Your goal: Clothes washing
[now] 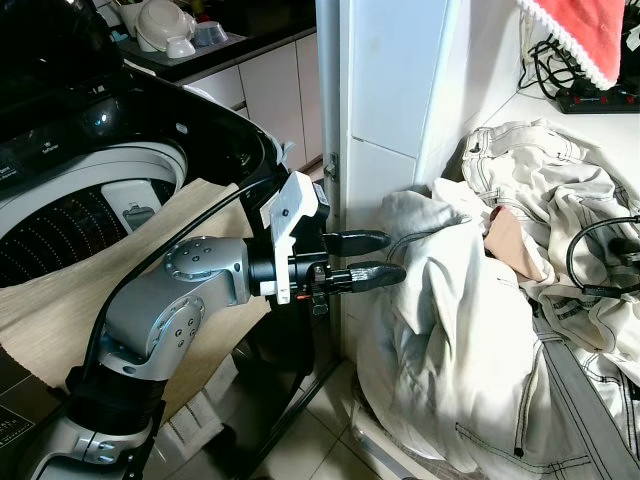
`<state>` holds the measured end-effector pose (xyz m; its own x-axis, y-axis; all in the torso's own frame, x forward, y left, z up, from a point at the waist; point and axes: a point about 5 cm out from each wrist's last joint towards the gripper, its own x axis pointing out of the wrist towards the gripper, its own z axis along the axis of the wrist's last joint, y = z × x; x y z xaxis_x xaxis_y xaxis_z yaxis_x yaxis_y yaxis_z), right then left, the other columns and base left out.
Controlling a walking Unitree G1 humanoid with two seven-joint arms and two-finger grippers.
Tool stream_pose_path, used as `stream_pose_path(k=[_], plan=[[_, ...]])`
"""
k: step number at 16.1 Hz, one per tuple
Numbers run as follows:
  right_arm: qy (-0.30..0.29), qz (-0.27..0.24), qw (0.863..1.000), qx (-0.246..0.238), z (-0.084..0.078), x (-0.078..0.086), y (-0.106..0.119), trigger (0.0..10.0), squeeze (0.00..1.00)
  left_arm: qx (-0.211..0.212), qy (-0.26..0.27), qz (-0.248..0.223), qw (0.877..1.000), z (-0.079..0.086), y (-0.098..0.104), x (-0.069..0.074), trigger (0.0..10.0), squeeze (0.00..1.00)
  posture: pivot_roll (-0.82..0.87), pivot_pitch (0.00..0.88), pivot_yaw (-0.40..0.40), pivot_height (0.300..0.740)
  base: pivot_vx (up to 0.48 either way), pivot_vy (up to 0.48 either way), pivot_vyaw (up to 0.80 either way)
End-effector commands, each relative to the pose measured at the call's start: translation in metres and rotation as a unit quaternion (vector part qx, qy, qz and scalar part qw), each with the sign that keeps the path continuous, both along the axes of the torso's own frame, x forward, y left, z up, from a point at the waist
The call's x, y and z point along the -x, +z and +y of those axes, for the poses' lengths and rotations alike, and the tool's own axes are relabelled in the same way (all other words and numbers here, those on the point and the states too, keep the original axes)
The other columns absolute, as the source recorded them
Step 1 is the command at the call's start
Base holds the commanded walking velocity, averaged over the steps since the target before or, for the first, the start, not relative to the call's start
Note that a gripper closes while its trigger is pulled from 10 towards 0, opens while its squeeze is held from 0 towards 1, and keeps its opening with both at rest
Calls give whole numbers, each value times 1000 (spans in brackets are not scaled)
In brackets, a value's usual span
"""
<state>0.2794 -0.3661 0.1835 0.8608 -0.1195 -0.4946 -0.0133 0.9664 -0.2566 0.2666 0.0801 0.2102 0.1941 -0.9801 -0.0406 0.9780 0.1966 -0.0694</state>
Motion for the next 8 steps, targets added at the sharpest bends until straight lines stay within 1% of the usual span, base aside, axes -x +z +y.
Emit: stream_pose_path(k=[1, 4, 5, 6, 7, 8], plan=[[14, -5, 1000, 1, 5, -3, 1, 0, 0, 0, -3, -7, 1000, 0, 5, 1, 10000, 0, -191, 0, 65, 740, 0, 0, 0], [15, -4, 1000, -2, 5, -2, 0, 0, 0, 0, -6, -7, 1000, -1, 5, 1, 10000, 0, -197, 0, 71, 740, 0, 0, 0], [14, -12, 1000, -9, 5, -1, 2, 0, 0, 0, -6, -7, 1000, -1, 5, 1, 10000, 0, -197, 0, 71, 740, 0, 0, 0], [14, -31, 999, -20, 5, -1, 10, 0, 0, 2, -5, -10, 1000, -1, 6, 0, 10000, 0, -197, 0, 70, 740, 0, 0, 0], [15, -61, 997, -39, 6, 0, 23, 0, 0, 7, 5, -16, 1000, -1, 8, -2, 10000, 0, -196, 0, 70, 740, 0, 0, 0], [18, -103, 993, -57, 6, 1, 41, 0, 0, 15, 18, -22, 999, 0, 10, -5, 10000, 0, -196, 0, 70, 740, 0, 0, 0]])
